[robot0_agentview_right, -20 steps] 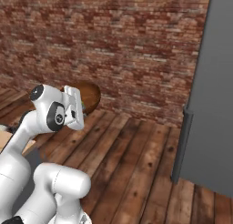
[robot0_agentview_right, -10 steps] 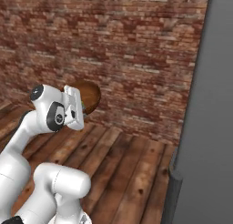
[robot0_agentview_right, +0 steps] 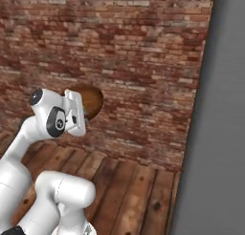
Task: Move the cup from next to the sink to the open cabinet. Then, move the bowl with the broccoli to the fridge to clear the area for faucet cleaning.
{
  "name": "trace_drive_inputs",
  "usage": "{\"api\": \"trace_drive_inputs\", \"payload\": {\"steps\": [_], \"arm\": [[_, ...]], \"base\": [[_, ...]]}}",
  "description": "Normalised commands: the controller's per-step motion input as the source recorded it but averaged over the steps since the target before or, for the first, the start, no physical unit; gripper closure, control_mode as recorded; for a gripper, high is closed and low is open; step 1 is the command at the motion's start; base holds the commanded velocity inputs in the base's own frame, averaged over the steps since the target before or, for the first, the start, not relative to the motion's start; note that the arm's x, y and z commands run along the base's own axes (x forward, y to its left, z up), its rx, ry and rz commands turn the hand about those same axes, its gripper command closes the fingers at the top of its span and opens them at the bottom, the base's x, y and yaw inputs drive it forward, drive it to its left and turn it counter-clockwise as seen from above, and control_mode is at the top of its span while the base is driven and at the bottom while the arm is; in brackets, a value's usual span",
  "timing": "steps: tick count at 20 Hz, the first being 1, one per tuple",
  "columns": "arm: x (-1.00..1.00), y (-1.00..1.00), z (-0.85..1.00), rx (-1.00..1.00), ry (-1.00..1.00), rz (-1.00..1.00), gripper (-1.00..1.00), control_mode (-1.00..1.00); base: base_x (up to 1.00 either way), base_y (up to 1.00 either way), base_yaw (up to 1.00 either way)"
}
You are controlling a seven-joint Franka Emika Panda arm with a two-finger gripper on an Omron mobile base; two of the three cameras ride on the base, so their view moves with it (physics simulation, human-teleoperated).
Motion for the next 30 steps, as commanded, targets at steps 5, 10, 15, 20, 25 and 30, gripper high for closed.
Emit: {"api": "trace_drive_inputs", "payload": {"steps": [5,10,15,20,25,30], "arm": [[0.0,0.0,0.0,0.0,0.0,0.0,1.0,1.0],[0.0,0.0,0.0,0.0,0.0,0.0,1.0,1.0],[0.0,0.0,0.0,0.0,0.0,0.0,1.0,1.0],[0.0,0.0,0.0,0.0,0.0,0.0,1.0,1.0],[0.0,0.0,0.0,0.0,0.0,0.0,1.0,1.0],[0.0,0.0,0.0,0.0,0.0,0.0,1.0,1.0]], "base": [[0.8,-0.29,-0.64],[0.32,-0.29,-0.78],[0.11,-0.28,-0.81],[0.55,-0.15,-0.7],[1.0,0.0,-0.48],[0.79,-0.43,-0.48]]}}
